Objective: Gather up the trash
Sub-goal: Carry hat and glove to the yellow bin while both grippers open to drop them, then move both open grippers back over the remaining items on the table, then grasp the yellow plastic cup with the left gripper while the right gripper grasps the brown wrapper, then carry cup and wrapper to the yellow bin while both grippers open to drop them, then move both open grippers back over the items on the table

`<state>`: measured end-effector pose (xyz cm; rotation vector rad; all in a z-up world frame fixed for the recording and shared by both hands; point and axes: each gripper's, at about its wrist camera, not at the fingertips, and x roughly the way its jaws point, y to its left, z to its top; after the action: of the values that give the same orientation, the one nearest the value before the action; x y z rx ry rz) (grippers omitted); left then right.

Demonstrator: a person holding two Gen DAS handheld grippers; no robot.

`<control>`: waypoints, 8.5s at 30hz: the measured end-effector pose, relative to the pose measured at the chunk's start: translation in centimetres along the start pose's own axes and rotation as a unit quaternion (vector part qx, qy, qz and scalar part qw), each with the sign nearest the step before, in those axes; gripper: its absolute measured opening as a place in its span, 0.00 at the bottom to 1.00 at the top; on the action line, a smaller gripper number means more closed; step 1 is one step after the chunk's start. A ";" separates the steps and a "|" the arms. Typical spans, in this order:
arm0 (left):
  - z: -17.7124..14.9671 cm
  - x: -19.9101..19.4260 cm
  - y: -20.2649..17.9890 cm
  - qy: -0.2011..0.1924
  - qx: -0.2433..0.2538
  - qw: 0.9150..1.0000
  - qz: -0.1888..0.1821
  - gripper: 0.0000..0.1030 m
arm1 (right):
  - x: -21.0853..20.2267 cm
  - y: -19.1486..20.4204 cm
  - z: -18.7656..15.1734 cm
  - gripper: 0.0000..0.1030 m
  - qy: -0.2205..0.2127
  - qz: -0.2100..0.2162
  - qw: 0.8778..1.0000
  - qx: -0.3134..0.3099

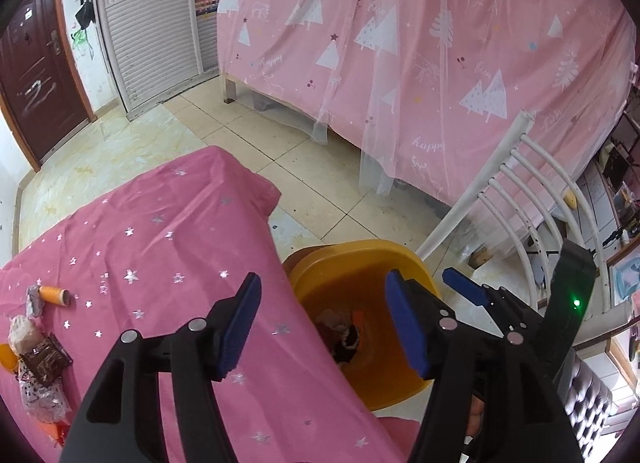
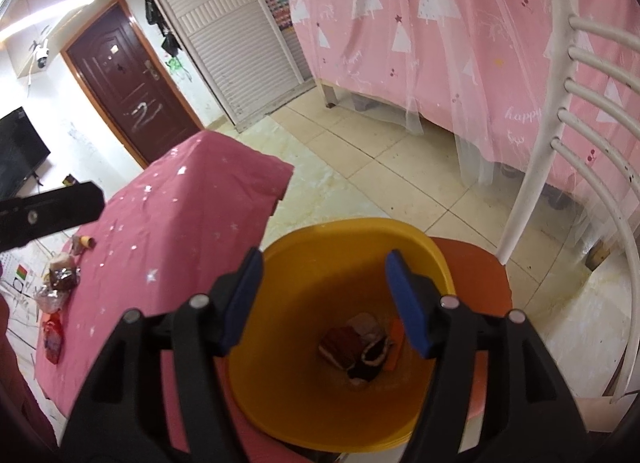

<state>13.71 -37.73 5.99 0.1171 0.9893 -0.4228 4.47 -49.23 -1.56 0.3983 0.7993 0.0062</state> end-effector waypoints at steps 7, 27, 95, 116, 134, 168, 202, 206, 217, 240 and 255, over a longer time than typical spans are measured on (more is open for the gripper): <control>-0.6 -2.6 3.7 -0.021 -0.011 1.000 0.006 0.57 | -2.0 4.2 -0.2 0.67 -0.017 0.018 0.999 -0.034; -3.7 -12.7 20.7 -0.084 -0.065 0.990 0.093 0.65 | -1.2 19.2 -1.0 0.73 0.004 0.080 0.985 -0.152; -13.2 -5.6 38.3 0.019 -0.183 0.980 0.076 0.34 | 8.2 37.9 -5.2 0.35 0.108 0.102 0.944 -0.295; -12.7 -9.6 36.9 -0.010 -0.173 0.980 0.097 0.34 | 5.7 36.2 -4.0 0.32 0.070 0.086 0.953 -0.283; -9.8 -10.6 31.0 -0.024 -0.120 0.988 0.096 0.34 | 2.7 29.6 -1.7 0.32 0.032 0.081 0.971 -0.224; -3.8 -4.6 10.0 0.002 0.009 1.000 0.029 0.34 | -2.5 11.5 0.2 0.32 -0.017 0.003 0.994 -0.112; -0.4 5.4 -3.9 0.037 0.041 0.999 -0.001 0.57 | 1.5 0.3 -1.7 0.57 0.029 -0.029 0.999 -0.006; -0.4 5.0 -3.0 0.036 0.030 0.999 0.000 0.58 | 1.3 0.6 -1.9 0.57 0.027 -0.027 0.999 -0.008; -0.8 1.4 0.0 0.008 0.014 1.000 -0.012 0.58 | -0.9 4.1 -1.3 0.58 0.003 -0.018 0.999 -0.037; -3.7 -10.2 15.7 -0.070 -0.060 0.995 0.036 0.59 | -0.6 19.7 -0.7 0.63 0.015 0.032 0.985 -0.167; -9.3 -13.6 25.9 -0.064 -0.096 0.988 0.099 0.67 | 1.9 27.9 -3.0 0.63 0.049 0.070 0.971 -0.224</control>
<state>10.24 -7.44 9.72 0.0130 0.8771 -0.1501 7.69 -22.09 5.00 0.0245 0.8393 0.3357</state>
